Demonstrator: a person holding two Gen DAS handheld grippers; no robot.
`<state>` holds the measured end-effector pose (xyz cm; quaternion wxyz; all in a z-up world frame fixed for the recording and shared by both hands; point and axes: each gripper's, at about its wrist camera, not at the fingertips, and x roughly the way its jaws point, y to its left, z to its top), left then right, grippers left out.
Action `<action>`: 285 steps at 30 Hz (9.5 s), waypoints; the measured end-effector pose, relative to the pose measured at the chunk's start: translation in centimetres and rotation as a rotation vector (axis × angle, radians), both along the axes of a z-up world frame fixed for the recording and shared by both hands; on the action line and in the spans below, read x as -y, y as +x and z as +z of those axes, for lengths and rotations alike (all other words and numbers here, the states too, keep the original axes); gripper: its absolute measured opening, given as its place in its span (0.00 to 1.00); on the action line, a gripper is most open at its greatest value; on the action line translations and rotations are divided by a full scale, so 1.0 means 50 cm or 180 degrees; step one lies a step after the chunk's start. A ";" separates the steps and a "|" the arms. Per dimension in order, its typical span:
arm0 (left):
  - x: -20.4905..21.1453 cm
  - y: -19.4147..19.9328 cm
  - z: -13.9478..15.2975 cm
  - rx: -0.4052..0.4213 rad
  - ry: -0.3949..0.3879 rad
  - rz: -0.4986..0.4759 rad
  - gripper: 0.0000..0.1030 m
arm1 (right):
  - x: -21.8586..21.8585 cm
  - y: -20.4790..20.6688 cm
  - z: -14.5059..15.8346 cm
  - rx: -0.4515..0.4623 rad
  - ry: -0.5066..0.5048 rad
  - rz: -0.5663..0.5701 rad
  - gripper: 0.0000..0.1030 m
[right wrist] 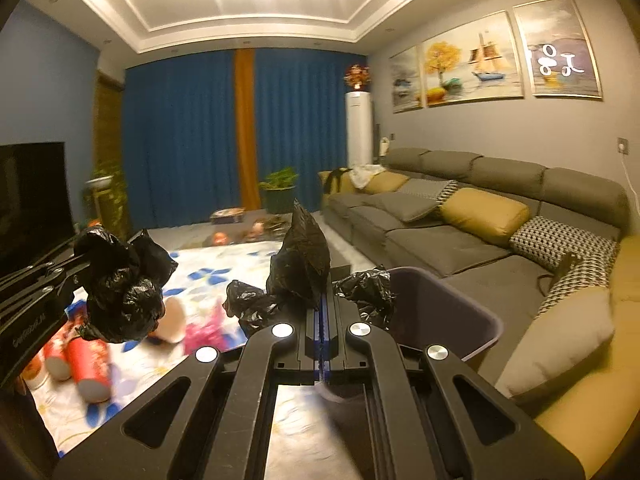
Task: Collect trash
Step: 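Carry both black plastic bags over the grey bin, then open both tools to drop the black bags into the bin, then move both open tools back to the paper cups on the table, then grasp the large red printed paper cup with the right tool, then grasp the white-orange paper cup with the left tool while the right lifts the red cup, then carry the red cup and white-orange cup over the grey bin with both tools, then open the right tool to drop the red cup while the left opens over the bin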
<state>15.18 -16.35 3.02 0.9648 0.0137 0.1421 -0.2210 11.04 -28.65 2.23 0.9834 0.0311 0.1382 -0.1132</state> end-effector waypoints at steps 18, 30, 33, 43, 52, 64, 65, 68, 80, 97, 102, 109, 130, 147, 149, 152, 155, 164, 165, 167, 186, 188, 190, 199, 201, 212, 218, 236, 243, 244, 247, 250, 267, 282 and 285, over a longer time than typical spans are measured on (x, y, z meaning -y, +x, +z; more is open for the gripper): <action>0.202 0.082 -0.041 -0.0134 0.0047 -0.0348 0.02 | 0.129 0.045 -0.015 0.0024 0.0089 -0.0328 0.02; 0.244 0.116 -0.062 -0.0193 0.0050 -0.0418 0.02 | 0.155 0.061 -0.010 0.0025 0.0146 -0.0316 0.02; 0.251 0.122 -0.065 -0.0202 0.0053 -0.0447 0.02 | 0.159 0.064 -0.012 0.0028 0.0126 -0.0315 0.02; 0.267 0.153 -0.078 -0.0294 0.0065 -0.0490 0.02 | 0.160 0.076 -0.025 -0.0024 0.0114 -0.0316 0.02; 0.275 0.173 -0.089 -0.0362 0.0079 -0.0536 0.03 | 0.159 0.086 -0.023 -0.0066 0.0119 -0.0333 0.02; 0.273 0.200 -0.107 -0.0543 0.0040 -0.0669 0.19 | 0.164 0.101 -0.023 -0.0072 0.0171 -0.0316 0.21; 0.271 0.201 -0.108 -0.0543 0.0042 -0.0659 0.26 | 0.169 0.102 -0.023 -0.0065 0.0181 -0.0327 0.24; 0.245 0.198 -0.105 -0.0465 -0.0075 -0.0547 0.62 | 0.174 0.097 -0.022 -0.0040 0.0196 -0.0359 0.35; 0.165 0.149 -0.082 -0.0282 0.0014 -0.0022 0.87 | 0.144 0.043 -0.002 0.0144 0.0126 -0.0418 0.71; -0.187 0.011 -0.088 -0.0246 0.0178 0.1324 0.91 | -0.099 0.032 -0.043 -0.0092 0.0117 0.0400 0.83; -0.294 -0.031 -0.093 -0.0257 0.0186 0.1655 0.91 | -0.201 0.043 -0.059 -0.0226 0.0183 0.0801 0.83; -0.422 -0.074 -0.100 -0.0273 0.0120 0.1987 0.91 | -0.343 0.071 -0.087 -0.0517 0.0121 0.1258 0.83; -0.561 -0.068 -0.135 -0.0401 0.0001 0.2157 0.91 | -0.553 0.185 -0.188 -0.1212 -0.0173 0.1794 0.83; -0.571 0.005 -0.181 -0.0722 0.0076 0.2075 0.91 | -0.580 0.254 -0.239 -0.1640 -0.0165 0.1869 0.77; -0.573 0.010 -0.186 -0.0757 0.0068 0.2070 0.91 | -0.581 0.262 -0.246 -0.1728 -0.0127 0.1893 0.68; -0.577 0.020 -0.193 -0.0828 0.0057 0.2077 0.91 | -0.576 0.264 -0.250 -0.1743 -0.0065 0.1912 0.63; -0.579 0.025 -0.197 -0.0860 0.0064 0.2086 0.91 | -0.571 0.255 -0.246 -0.1697 -0.0090 0.1915 0.59; -0.584 0.046 -0.211 -0.1036 0.0005 0.1940 0.63 | -0.539 0.190 -0.215 -0.1433 -0.0170 0.1904 0.58; -0.586 0.048 -0.212 -0.1059 -0.0016 0.1918 0.56 | -0.537 0.186 -0.211 -0.1409 -0.0169 0.1904 0.58; -0.588 0.049 -0.214 -0.1070 -0.0047 0.1903 0.55 | -0.530 0.173 -0.202 -0.1355 -0.0136 0.1908 0.58; -0.534 -0.035 -0.123 -0.0613 -0.0038 0.1738 0.54 | -0.432 0.081 -0.122 -0.0869 0.0038 0.1665 0.59; -0.525 -0.038 -0.118 -0.0599 -0.0028 0.1715 0.54 | -0.417 0.073 -0.116 -0.0838 0.0037 0.1627 0.59; -0.513 -0.042 -0.113 -0.0580 -0.0022 0.1679 0.54 | -0.398 0.065 -0.108 -0.0802 0.0038 0.1569 0.59; -0.434 -0.044 -0.094 -0.0488 0.0040 0.1461 0.54 | -0.314 0.048 -0.084 -0.0679 0.0060 0.1314 0.59; -0.413 -0.043 -0.090 -0.0470 0.0055 0.1388 0.54 | -0.296 0.045 -0.079 -0.0640 0.0055 0.1251 0.59; -0.274 -0.013 -0.077 -0.0419 0.0121 0.0948 0.54 | -0.200 0.045 -0.050 -0.0498 0.0076 0.0948 0.59; -0.196 0.008 -0.072 -0.0386 0.0122 0.0739 0.54 | -0.141 0.053 -0.039 -0.0446 0.0110 0.0760 0.59; 0.011 0.063 -0.038 -0.0188 0.0131 0.0195 0.54 | 0.019 0.079 -0.020 -0.0283 0.0179 0.0063 0.59; 0.107 0.099 -0.041 -0.0163 0.0088 -0.0027 0.54 | 0.073 0.091 -0.024 -0.0287 0.0223 -0.0157 0.59; 0.117 0.106 -0.044 -0.0173 0.0083 -0.0054 0.54 | 0.080 0.094 -0.024 -0.0288 0.0235 -0.0171 0.59; 0.149 0.123 -0.050 -0.0194 0.0079 -0.0118 0.54 | 0.101 0.103 -0.028 -0.0293 0.0273 -0.0218 0.59; 0.182 0.133 -0.057 -0.0210 0.0078 -0.0189 0.54 | 0.122 0.114 -0.031 -0.0305 0.0313 -0.0244 0.59; 0.240 0.184 -0.092 -0.0356 0.0009 -0.0355 0.54 | 0.150 0.137 -0.037 -0.0343 0.0429 -0.0314 0.61; 0.258 0.201 -0.118 -0.0447 -0.0008 -0.0450 0.54 | 0.160 0.146 -0.036 -0.0299 0.0561 -0.0323 0.66; 0.262 0.203 -0.122 -0.0465 0.0008 -0.0470 0.55 | 0.164 0.140 -0.031 -0.0216 0.0598 -0.0338 0.76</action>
